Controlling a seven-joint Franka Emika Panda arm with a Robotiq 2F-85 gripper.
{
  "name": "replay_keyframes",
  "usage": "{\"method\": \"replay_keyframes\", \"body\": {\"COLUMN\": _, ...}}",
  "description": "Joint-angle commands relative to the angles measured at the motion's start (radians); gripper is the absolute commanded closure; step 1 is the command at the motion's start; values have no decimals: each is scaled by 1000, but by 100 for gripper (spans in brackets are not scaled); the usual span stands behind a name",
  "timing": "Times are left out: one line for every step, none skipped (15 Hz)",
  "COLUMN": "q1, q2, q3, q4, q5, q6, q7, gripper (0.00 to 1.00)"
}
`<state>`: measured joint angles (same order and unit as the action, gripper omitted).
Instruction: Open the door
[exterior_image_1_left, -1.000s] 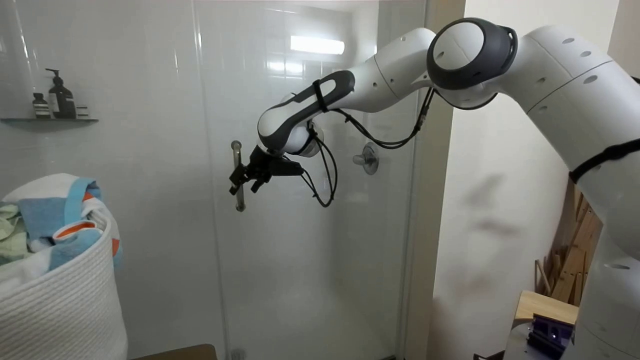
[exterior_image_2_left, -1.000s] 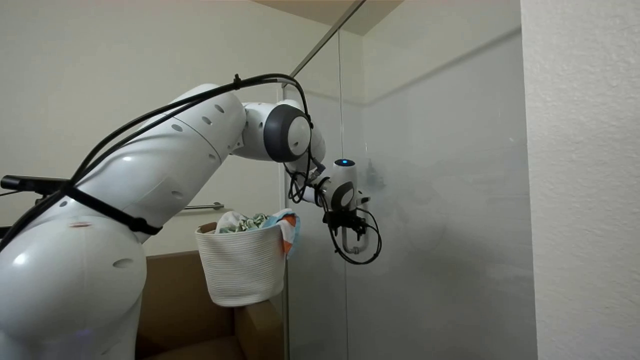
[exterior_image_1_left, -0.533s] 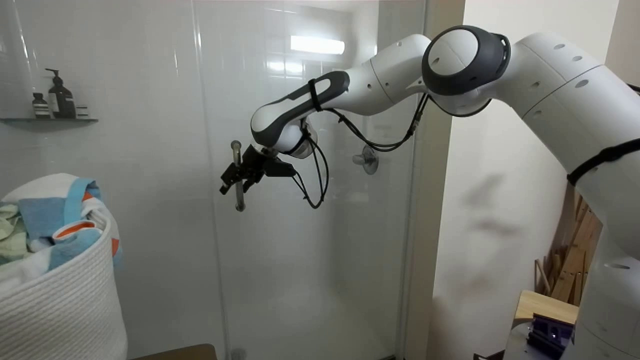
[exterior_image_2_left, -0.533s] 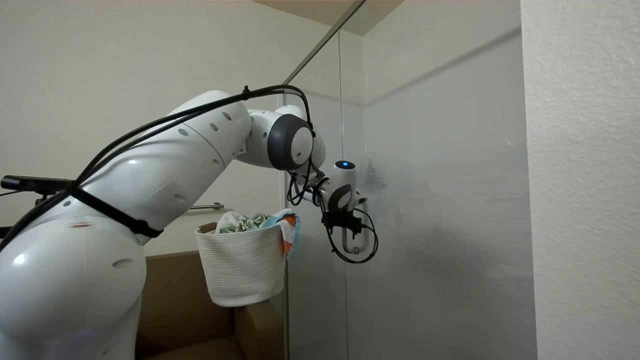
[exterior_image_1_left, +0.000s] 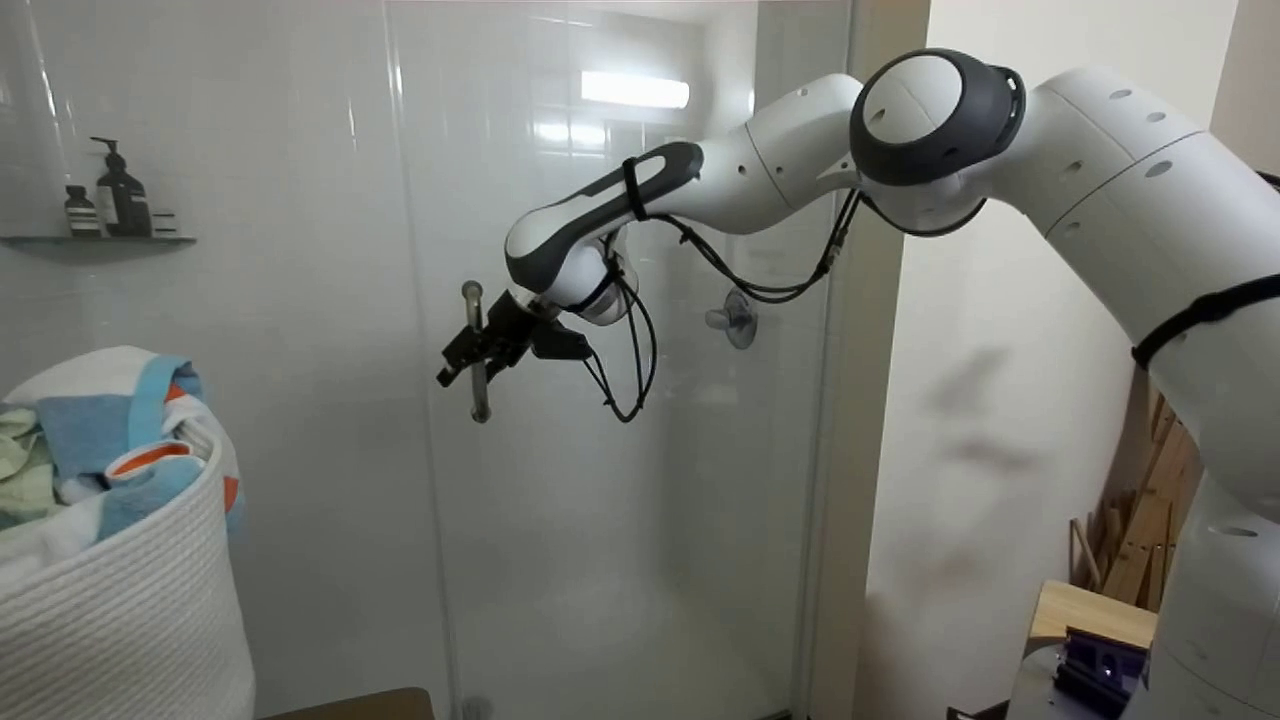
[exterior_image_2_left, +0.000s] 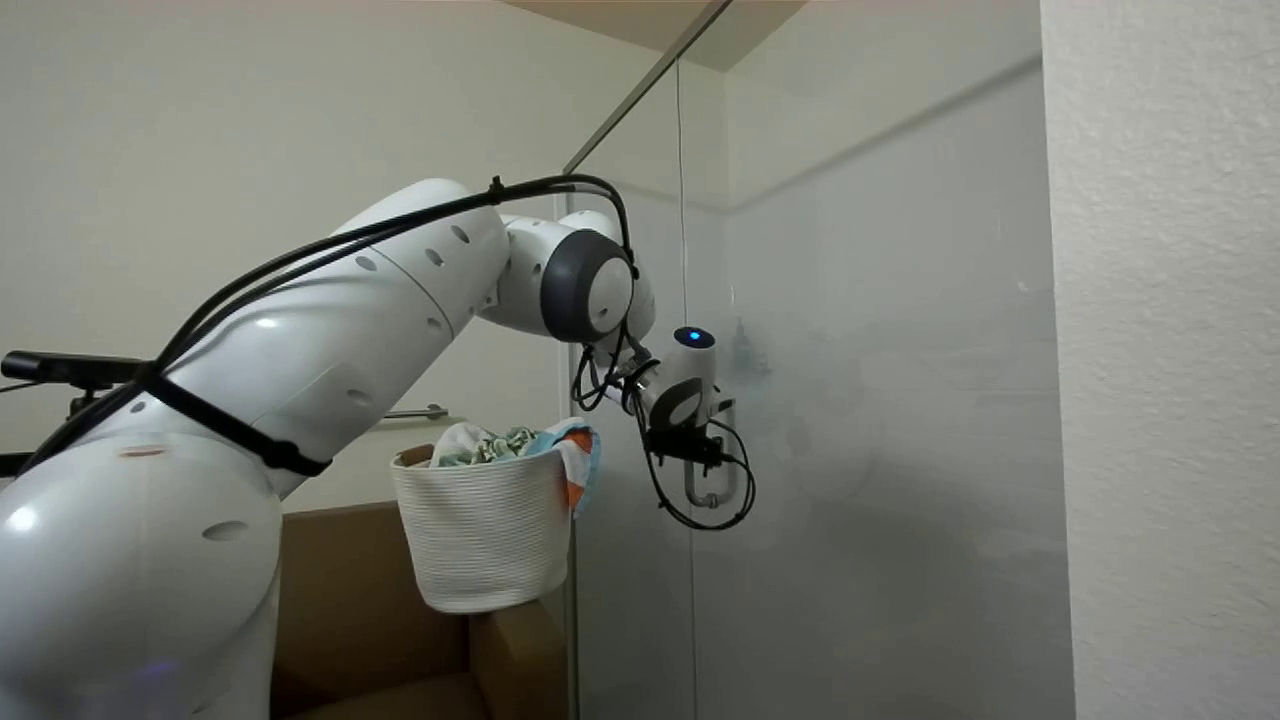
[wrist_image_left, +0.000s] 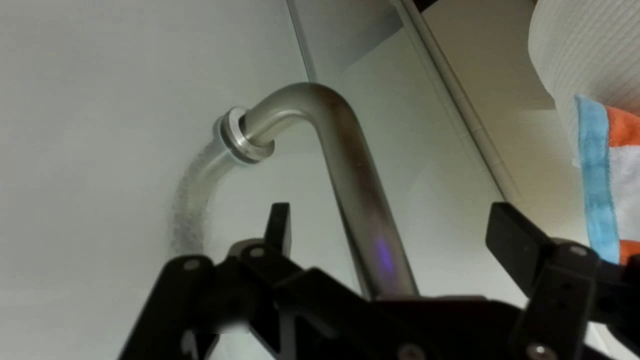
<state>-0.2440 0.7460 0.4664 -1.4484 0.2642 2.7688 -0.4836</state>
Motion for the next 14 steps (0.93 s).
{"method": "replay_keyframes", "body": {"q1": -135, "q2": -6, "q3": 185, "q4": -93, "q5": 117, "q6": 191, "q7": -187, "gripper": 0}}
{"method": "replay_keyframes", "body": {"q1": -193, "q2": -14, "q3": 261, "q4": -145, "q5": 135, "q6": 257, "q7": -249, "gripper": 0}}
{"method": "replay_keyframes", "body": {"q1": -247, "q2": -8, "q3": 340, "q4": -178, "q5": 140, "q6": 317, "q7": -309, "gripper": 0}}
{"method": "replay_keyframes", "body": {"q1": -293, "q2": 11, "q3": 414, "q4": -187, "q5": 150, "q6": 362, "q7": -380, "gripper": 0}}
{"method": "replay_keyframes", "body": {"q1": -336, "q2": 39, "q3": 487, "q4": -193, "q5": 147, "q6": 408, "q7": -439, "gripper": 0}}
{"method": "replay_keyframes", "body": {"q1": -380, "q2": 78, "q3": 562, "q4": -192, "q5": 137, "q6": 448, "q7": -498, "gripper": 0}}
{"method": "replay_keyframes", "body": {"q1": -417, "q2": 130, "q3": 635, "q4": -177, "q5": 121, "q6": 473, "q7": -556, "gripper": 0}}
{"method": "replay_keyframes", "body": {"q1": -465, "q2": 174, "q3": 709, "q4": -190, "q5": 85, "q6": 486, "q7": -582, "gripper": 0}}
{"method": "replay_keyframes", "body": {"q1": -521, "q2": 217, "q3": 774, "q4": -224, "q5": 65, "q6": 481, "q7": -604, "gripper": 0}}
{"method": "replay_keyframes", "body": {"q1": -597, "q2": 264, "q3": 832, "q4": -292, "q5": -81, "q6": 483, "q7": -507, "gripper": 0}}
{"method": "replay_keyframes", "body": {"q1": -624, "q2": 303, "q3": 843, "q4": -316, "q5": -117, "q6": 455, "q7": -489, "gripper": 0}}
{"method": "replay_keyframes", "body": {"q1": -651, "q2": 340, "q3": 855, "q4": -337, "q5": -174, "q6": 429, "q7": -454, "gripper": 0}}
{"method": "replay_keyframes", "body": {"q1": -668, "q2": 373, "q3": 853, "q4": -346, "q5": -215, "q6": 395, "q7": -428, "gripper": 0}}
{"method": "replay_keyframes", "body": {"q1": -679, "q2": 399, "q3": 844, "q4": -355, "q5": -248, "q6": 368, "q7": -403, "gripper": 0}}
